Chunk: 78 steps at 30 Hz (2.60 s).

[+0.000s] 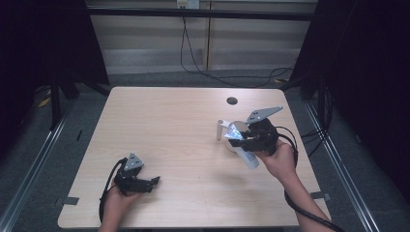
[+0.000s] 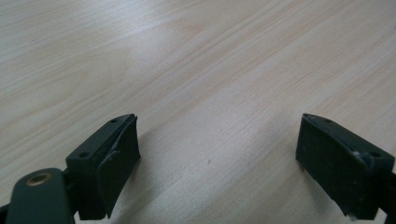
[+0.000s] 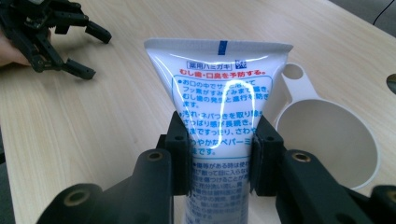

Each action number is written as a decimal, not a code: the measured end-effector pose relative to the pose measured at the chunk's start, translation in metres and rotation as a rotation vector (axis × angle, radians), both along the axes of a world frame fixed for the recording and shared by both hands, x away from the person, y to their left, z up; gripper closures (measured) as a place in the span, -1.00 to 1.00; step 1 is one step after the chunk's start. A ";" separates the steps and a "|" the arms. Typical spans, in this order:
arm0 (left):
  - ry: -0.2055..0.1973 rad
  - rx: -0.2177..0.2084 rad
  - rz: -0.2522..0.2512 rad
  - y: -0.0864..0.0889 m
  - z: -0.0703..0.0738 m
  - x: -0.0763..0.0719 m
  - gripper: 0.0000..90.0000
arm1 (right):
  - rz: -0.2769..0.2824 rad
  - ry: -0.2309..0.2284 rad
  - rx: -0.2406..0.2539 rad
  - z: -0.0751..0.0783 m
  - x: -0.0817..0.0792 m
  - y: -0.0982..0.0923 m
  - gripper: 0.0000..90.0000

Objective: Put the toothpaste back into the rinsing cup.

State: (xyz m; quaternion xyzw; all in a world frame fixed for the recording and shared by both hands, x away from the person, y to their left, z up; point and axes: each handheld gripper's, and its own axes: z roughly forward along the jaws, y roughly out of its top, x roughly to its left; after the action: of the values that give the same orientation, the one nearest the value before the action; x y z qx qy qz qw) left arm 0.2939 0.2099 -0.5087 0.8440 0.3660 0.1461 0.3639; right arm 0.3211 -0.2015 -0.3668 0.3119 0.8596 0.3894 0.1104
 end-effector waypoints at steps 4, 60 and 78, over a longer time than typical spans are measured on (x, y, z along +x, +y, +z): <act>-0.001 0.002 -0.001 0.000 0.000 0.000 -0.71 | -0.017 -0.018 0.015 0.003 0.002 -0.001 0.48; 0.000 0.000 0.000 0.000 0.000 0.000 -0.71 | -0.203 -0.181 0.151 0.025 0.031 -0.008 0.48; 0.001 0.000 0.000 0.000 0.000 0.000 -0.71 | -0.274 -0.206 0.199 0.022 0.050 -0.013 0.47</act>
State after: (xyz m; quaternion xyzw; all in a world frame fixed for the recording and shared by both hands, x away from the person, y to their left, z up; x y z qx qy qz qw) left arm 0.2939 0.2099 -0.5087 0.8441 0.3659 0.1459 0.3637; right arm 0.3707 -0.2140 -0.3445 0.3938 0.7506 0.4836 0.2182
